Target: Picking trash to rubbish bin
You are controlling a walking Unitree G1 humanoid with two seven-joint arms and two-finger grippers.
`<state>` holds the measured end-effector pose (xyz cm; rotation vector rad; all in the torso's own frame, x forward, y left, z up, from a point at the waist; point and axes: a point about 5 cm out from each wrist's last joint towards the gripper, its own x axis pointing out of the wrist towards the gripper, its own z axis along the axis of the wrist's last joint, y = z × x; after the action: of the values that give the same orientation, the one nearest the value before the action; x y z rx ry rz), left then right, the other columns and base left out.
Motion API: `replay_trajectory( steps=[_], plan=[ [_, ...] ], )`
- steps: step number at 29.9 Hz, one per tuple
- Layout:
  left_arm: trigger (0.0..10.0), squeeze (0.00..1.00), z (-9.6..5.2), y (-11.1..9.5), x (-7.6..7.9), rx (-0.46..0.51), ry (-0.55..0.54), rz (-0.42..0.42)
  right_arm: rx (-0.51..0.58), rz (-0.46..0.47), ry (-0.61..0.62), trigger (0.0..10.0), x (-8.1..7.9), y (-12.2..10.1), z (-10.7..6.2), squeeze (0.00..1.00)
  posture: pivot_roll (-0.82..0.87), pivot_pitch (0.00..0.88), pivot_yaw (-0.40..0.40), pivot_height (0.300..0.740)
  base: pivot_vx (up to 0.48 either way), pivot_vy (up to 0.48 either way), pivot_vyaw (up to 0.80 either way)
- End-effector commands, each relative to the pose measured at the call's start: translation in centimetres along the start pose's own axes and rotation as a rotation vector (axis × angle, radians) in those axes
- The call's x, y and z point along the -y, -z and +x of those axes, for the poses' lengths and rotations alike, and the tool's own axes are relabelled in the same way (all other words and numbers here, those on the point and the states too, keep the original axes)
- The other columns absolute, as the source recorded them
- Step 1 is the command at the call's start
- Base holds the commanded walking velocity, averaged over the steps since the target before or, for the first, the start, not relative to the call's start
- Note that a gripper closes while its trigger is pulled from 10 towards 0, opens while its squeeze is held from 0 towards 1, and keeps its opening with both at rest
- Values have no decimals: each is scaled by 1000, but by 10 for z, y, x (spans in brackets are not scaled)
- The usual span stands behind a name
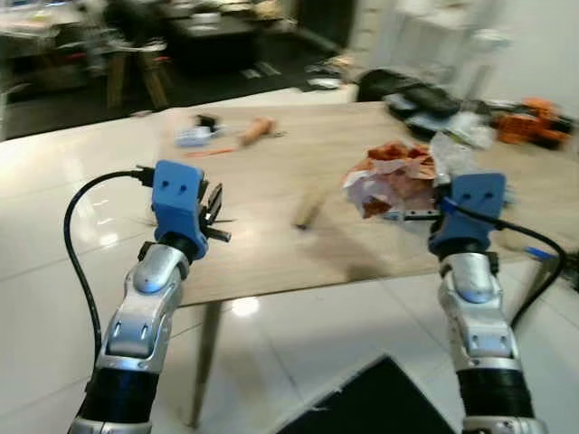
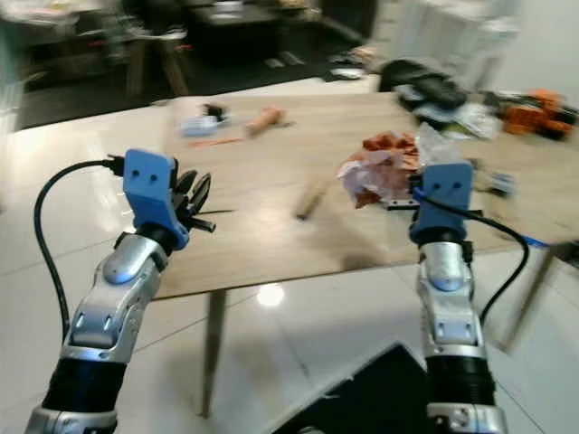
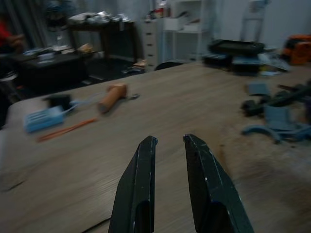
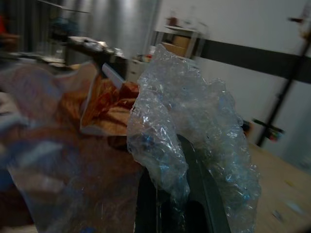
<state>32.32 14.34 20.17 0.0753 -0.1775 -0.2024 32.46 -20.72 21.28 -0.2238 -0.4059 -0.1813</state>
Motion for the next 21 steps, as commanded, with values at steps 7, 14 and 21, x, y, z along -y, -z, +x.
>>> replay_trajectory(
  steps=[7,14,21],
  plan=[
    [10000,0,-2,-1,-2,17,-26,-18,-10,0,-31,10000,-11,0,-2,0,-76,86,-19,740,0,0,-800],
    [10000,0,-3,3,-4,-1,-49,-16,-29,24,-69,10000,-24,4,-7,0,-74,89,-29,740,0,0,-800],
    [10000,0,-4,0,-5,16,-44,-34,-45,40,-105,10000,-36,7,-10,0,-70,89,-30,740,0,0,-800]
  ],
)
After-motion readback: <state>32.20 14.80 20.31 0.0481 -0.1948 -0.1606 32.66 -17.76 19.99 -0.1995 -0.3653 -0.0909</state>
